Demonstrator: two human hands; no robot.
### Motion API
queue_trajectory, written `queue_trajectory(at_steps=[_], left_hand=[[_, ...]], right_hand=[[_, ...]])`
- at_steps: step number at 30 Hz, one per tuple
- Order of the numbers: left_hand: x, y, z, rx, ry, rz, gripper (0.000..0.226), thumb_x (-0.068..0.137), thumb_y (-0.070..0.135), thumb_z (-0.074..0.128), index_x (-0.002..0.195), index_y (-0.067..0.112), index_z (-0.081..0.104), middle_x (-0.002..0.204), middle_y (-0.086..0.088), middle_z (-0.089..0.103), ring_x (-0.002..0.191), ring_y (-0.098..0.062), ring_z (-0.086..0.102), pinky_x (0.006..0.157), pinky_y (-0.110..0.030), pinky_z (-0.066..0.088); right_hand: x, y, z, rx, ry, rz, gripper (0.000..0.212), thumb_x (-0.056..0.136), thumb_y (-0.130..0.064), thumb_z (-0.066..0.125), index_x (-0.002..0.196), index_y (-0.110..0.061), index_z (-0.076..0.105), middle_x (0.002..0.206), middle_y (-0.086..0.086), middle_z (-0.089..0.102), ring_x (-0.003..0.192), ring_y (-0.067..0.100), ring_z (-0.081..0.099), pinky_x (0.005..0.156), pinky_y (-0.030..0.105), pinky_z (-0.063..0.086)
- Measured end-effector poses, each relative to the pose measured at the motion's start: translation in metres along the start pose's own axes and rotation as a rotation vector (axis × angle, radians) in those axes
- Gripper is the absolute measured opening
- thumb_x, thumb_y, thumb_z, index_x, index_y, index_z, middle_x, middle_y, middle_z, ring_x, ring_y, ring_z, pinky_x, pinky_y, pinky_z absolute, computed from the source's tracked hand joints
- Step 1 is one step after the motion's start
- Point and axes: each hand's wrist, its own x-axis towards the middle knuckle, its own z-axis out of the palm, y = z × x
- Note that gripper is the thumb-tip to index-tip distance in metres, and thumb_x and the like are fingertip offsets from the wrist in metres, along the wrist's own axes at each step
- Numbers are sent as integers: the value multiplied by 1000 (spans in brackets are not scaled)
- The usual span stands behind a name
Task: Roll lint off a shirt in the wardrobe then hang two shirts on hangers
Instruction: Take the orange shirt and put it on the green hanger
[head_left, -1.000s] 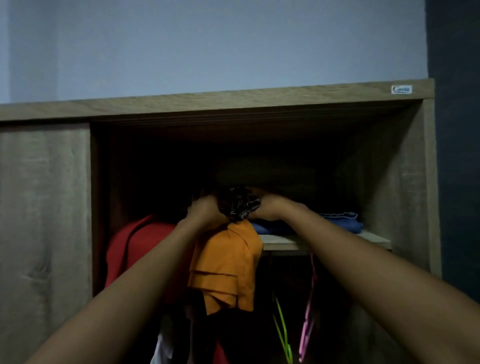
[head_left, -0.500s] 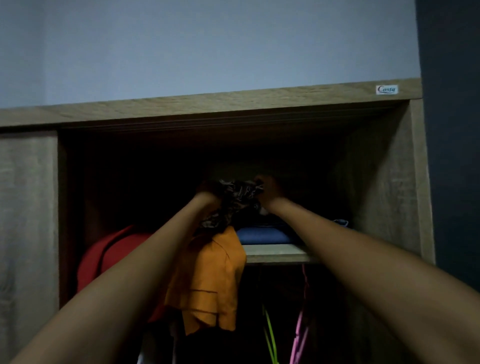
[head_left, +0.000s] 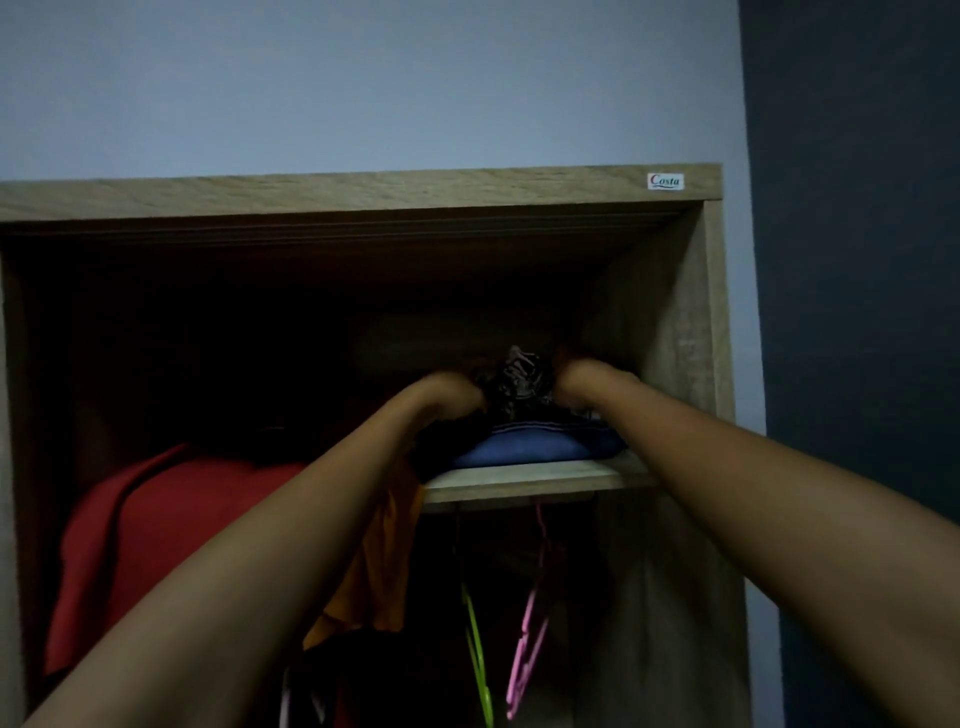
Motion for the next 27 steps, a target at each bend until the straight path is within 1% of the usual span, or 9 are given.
queue_trajectory(at_steps=[4, 7, 9, 12, 14, 18, 22, 24, 27], left_hand=[[-14, -14, -16, -34, 61, -78, 27, 100, 20, 48, 124, 13, 58, 117, -8, 61, 98, -21, 60, 87, -33, 50], [-31, -45, -25, 79, 70, -221, 24, 101, 26, 48, 115, 11, 61, 108, -9, 63, 92, -22, 60, 81, -32, 51], [-42, -65, -26, 194, 35, -290, 32, 99, 35, 51, 117, 12, 63, 94, -5, 63, 83, -21, 62, 68, -30, 51], [-55, -84, -22, 234, 39, -270, 42, 91, 45, 61, 118, 12, 65, 110, -11, 67, 101, -30, 65, 83, -36, 54], [-58, -89, -19, 212, 117, -232, 38, 90, 38, 64, 117, 12, 64, 117, -10, 66, 106, -29, 63, 88, -36, 52], [-72, -86, -23, -64, 373, -125, 22, 91, 21, 62, 107, 8, 68, 101, -10, 68, 91, -23, 65, 73, -29, 51], [-102, -78, -29, -281, 417, 136, 16, 95, 13, 58, 101, 12, 72, 87, -1, 68, 71, -8, 60, 69, -24, 48], [-118, -80, -26, -279, 355, 319, 13, 94, 13, 61, 100, 13, 72, 93, 5, 68, 79, -4, 63, 76, -21, 50], [-135, -84, -16, -194, 227, 495, 14, 93, 18, 64, 104, 14, 72, 119, 4, 66, 112, -3, 61, 99, -22, 47]], right_hand=[[-24, -12, -15, -144, -52, -44, 45, 96, -20, 56, 138, -8, 48, 132, 15, 54, 117, 31, 55, 98, 37, 47], [-37, -29, -17, 161, 98, -165, 56, 92, -17, 61, 144, -19, 42, 134, 11, 53, 117, 28, 56, 94, 35, 49], [-46, -45, -13, 366, 203, -291, 54, 90, -19, 64, 140, -25, 46, 129, 6, 56, 111, 24, 60, 88, 34, 52], [-49, -72, 5, 467, 230, -384, 40, 88, -25, 65, 127, -26, 56, 118, -2, 57, 102, 15, 59, 79, 29, 51], [-47, -87, 21, 479, 194, -410, 35, 87, -27, 66, 121, -24, 60, 112, -3, 61, 102, 15, 60, 77, 26, 48], [-36, -104, 43, 526, 110, -361, 21, 92, -31, 62, 107, -17, 65, 102, 6, 67, 95, 22, 64, 72, 28, 47], [-32, -113, 50, 804, -120, -194, 41, 95, -50, 51, 118, -17, 61, 111, 9, 66, 98, 24, 65, 81, 41, 60], [-33, -118, 46, 904, -222, -166, 42, 92, -58, 50, 115, -24, 61, 113, 4, 63, 99, 20, 62, 85, 42, 58], [-32, -128, 41, 819, -313, -204, 54, 89, -58, 57, 130, -24, 57, 127, 0, 55, 116, 21, 53, 88, 34, 44]])
